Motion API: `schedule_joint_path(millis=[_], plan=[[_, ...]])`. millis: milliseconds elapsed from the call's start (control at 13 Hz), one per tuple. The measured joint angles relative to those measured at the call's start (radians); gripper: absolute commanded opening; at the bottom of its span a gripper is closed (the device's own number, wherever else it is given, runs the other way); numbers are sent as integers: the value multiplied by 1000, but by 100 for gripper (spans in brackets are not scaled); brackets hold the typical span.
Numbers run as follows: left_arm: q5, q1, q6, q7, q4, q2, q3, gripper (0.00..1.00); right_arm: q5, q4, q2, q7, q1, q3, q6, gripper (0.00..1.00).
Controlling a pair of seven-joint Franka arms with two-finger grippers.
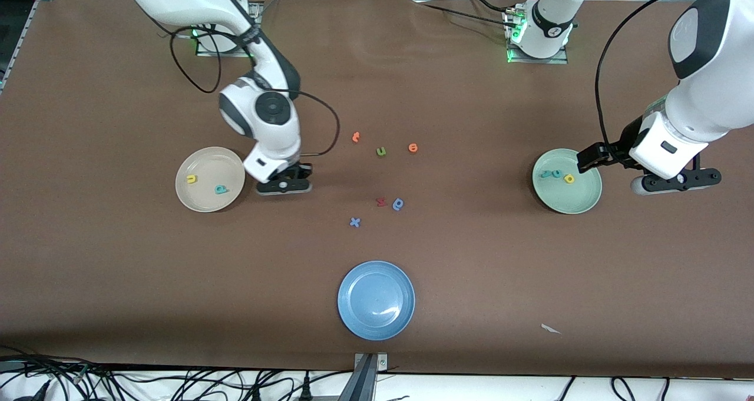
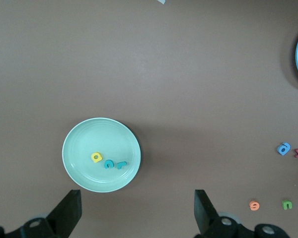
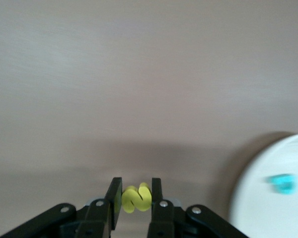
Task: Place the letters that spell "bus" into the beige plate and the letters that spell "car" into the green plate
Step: 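Lower the yellow letter onto the cream plate and open the right gripper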
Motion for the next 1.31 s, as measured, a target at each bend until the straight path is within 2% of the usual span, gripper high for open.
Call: schedule_joint_path(millis=[231,308,386,463,694,1002,1157,1311], plan=[[0,0,0,0,0,0,-1,100,0,-88,-96,-272,-194,37,-42,21],[0,0,0,0,0,0,-1,100,0,-103,-121,-366,-247,40,-62,25],[0,0,0,0,0,0,-1,100,0,-112,-139,-445,-293,41,-71,54],[0,0,0,0,0,0,-1,100,9,-117,-149,-498,-328,41,-73,99],[0,-1,0,0,0,0,-2,100,135,-119,-152,-544,-360,44,-73,100],[0,-1,0,0,0,0,-3,100,224,-99,-173,-543,-359,53,-104,100],[0,-1,0,0,0,0,-3,100,304,-8,-196,-543,-360,53,-225,100],[0,-1,0,0,0,0,-3,100,328,133,-214,-544,-360,53,-389,100]])
